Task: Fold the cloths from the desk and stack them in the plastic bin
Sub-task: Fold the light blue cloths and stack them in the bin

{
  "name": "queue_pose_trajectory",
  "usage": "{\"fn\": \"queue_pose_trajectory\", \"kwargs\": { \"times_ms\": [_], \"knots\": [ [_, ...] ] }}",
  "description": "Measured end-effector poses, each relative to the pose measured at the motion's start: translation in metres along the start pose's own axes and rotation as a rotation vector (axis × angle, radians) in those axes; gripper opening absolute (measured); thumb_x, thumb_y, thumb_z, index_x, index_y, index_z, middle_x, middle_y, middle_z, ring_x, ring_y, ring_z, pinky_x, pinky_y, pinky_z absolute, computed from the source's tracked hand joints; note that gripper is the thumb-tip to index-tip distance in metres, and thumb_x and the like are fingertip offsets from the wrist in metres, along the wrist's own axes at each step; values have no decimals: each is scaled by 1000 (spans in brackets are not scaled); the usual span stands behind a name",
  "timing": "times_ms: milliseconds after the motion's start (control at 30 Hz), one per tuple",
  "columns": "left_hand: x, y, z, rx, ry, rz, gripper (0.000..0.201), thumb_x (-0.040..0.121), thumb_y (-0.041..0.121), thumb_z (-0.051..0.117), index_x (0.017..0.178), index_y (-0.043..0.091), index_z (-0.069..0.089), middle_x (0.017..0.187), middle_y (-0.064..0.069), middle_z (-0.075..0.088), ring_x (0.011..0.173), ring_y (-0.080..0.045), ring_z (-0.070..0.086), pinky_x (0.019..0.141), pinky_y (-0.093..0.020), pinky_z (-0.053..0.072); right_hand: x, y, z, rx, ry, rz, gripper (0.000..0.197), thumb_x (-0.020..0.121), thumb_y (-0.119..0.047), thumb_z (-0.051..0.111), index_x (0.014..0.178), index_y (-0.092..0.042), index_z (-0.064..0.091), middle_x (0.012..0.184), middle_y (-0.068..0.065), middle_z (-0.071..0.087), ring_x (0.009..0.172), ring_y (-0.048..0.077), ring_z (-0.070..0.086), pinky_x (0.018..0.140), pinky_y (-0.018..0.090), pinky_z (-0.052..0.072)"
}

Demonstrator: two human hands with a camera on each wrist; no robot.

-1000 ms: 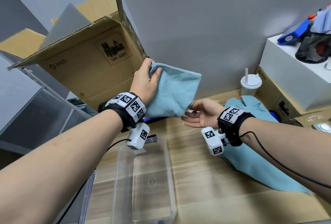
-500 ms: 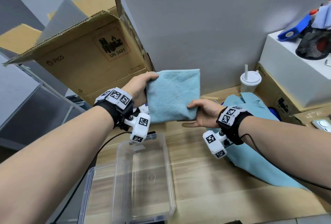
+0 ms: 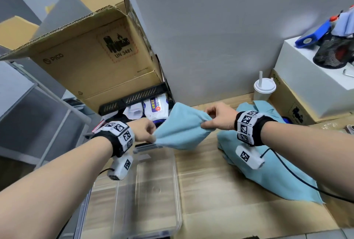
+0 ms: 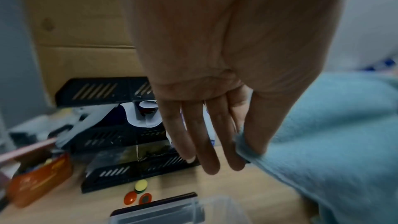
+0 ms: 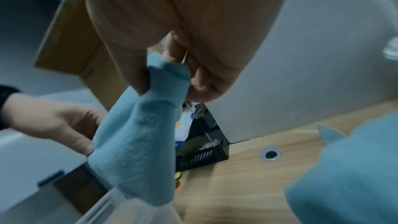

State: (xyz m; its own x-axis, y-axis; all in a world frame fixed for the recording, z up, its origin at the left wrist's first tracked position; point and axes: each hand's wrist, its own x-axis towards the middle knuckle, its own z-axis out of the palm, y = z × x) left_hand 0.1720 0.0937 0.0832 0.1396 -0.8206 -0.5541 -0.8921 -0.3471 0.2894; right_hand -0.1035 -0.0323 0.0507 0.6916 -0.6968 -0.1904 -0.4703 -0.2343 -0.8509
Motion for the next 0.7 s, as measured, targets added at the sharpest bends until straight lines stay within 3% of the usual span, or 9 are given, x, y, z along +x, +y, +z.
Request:
{"fn": "queue_pose_trajectory", "kwargs": {
  "times_ms": [100, 167, 233, 267, 333, 400, 567, 700],
  "knots": [
    [4, -1, 13, 133, 55, 25, 16, 71, 23, 77, 65, 19, 63, 58, 10, 57, 56, -8, 51, 58, -23, 41, 2, -5, 4, -20, 10, -89, 23, 71, 0, 68, 68, -21, 59, 66, -4, 60, 58, 9, 51, 60, 23, 44],
    [6, -1, 20, 102, 63, 34, 17, 69, 26, 82, 77, 19, 69, 72, 9, 65, 68, -10, 59, 64, -25, 47, 4, -6, 3, -57, 47, -123, 26, 70, 2, 64, 69, -23, 58, 66, -6, 59, 59, 9, 50, 60, 22, 43],
    [8, 0, 25, -43, 31, 68, 51, 67, 23, 87, 112, 22, 63, 100, 9, 65, 90, -8, 61, 76, -21, 50, 6, -11, 3, -100, 46, -140, 28, 70, 2, 63, 68, -26, 59, 64, -7, 57, 57, 8, 49, 58, 20, 42],
    [8, 4, 26, -207, 21, 111, 74, 64, 18, 89, 128, 24, 52, 113, 7, 62, 98, -7, 59, 82, -18, 48, 6, -14, 3, -118, 35, -151, 29, 70, 2, 63, 66, -27, 59, 62, -7, 57, 55, 7, 48, 56, 18, 40],
    [8, 14, 26, -520, 78, 194, 104, 55, 21, 91, 143, 26, 35, 128, 0, 58, 113, -10, 58, 94, -23, 49, 5, -21, 3, -167, 12, -192, 30, 72, 1, 64, 64, -28, 59, 59, -8, 56, 51, 2, 45, 52, 13, 38],
    [9, 24, 22, -560, 170, 263, 101, 53, 30, 90, 139, 30, 37, 135, -2, 54, 125, -15, 53, 103, -34, 47, 4, -28, 2, -230, -7, -237, 27, 72, -1, 65, 65, -27, 61, 61, -7, 59, 51, 1, 46, 52, 10, 37],
    [14, 49, 20, -290, 201, 431, 57, 56, 36, 91, 105, 26, 62, 144, -1, 45, 136, -10, 39, 113, -30, 32, 0, -37, -1, -377, -53, -293, 16, 70, -4, 66, 72, -20, 66, 62, -9, 58, 53, 1, 50, 51, 9, 35],
    [18, 58, 28, -176, 251, 480, 37, 55, 38, 92, 84, 27, 72, 151, 3, 38, 140, -12, 32, 117, -31, 24, -2, -42, 0, -533, -109, -353, 21, 65, -10, 61, 66, -31, 56, 66, -4, 61, 61, 15, 53, 55, 23, 40]
  ]
}}
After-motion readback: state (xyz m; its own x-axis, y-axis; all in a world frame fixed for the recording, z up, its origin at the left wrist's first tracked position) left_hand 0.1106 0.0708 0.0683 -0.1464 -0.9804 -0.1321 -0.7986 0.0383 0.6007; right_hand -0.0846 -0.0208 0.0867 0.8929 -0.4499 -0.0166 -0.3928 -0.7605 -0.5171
